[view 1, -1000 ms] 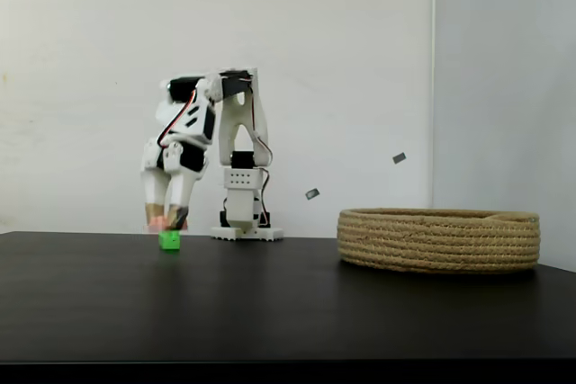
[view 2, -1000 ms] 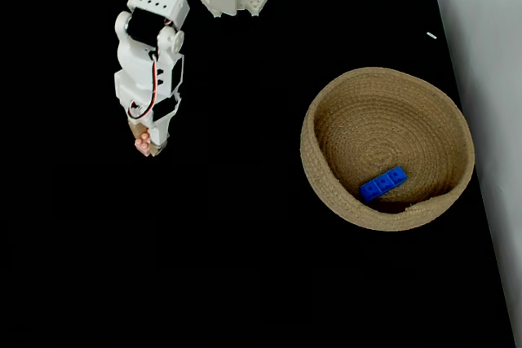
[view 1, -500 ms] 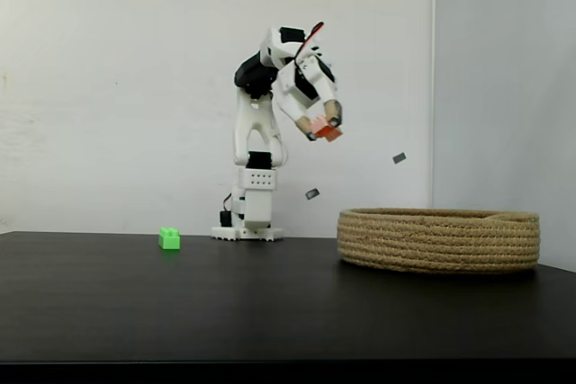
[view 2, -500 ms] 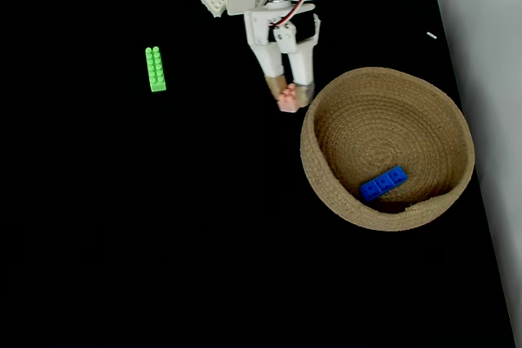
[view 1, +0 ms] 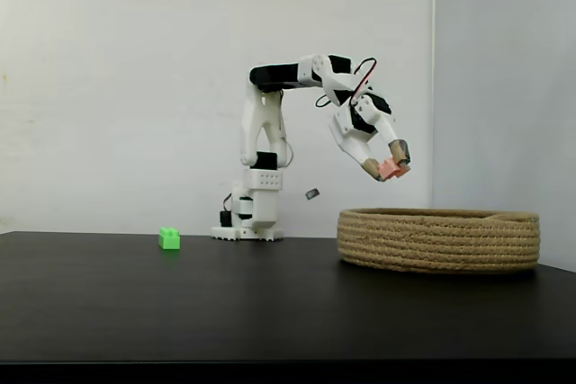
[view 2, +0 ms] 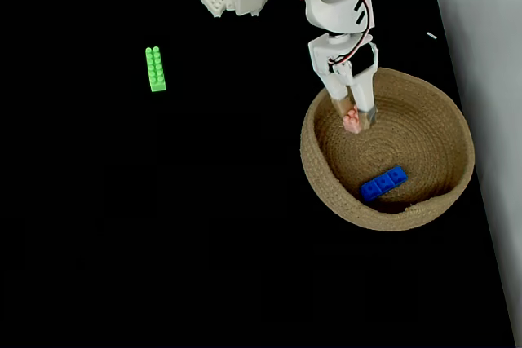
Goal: Place the lego blocks in the tray
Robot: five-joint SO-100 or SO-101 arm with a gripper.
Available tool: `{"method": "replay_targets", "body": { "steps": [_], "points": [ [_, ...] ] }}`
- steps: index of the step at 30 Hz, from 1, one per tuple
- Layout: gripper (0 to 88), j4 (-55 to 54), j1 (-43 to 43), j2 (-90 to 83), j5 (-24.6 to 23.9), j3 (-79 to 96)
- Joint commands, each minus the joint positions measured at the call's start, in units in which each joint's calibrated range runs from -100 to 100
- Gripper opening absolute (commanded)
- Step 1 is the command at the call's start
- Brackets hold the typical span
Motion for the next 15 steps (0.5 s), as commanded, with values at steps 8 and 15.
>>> {"method": "replay_targets", "body": {
  "steps": [8,15],
  "points": [
    [23.2,-2.48,7.17,-4.74,0.29,-2.96],
    [27.0,17.60,19.87,-15.66,10.16,4.89]
  ]
}}
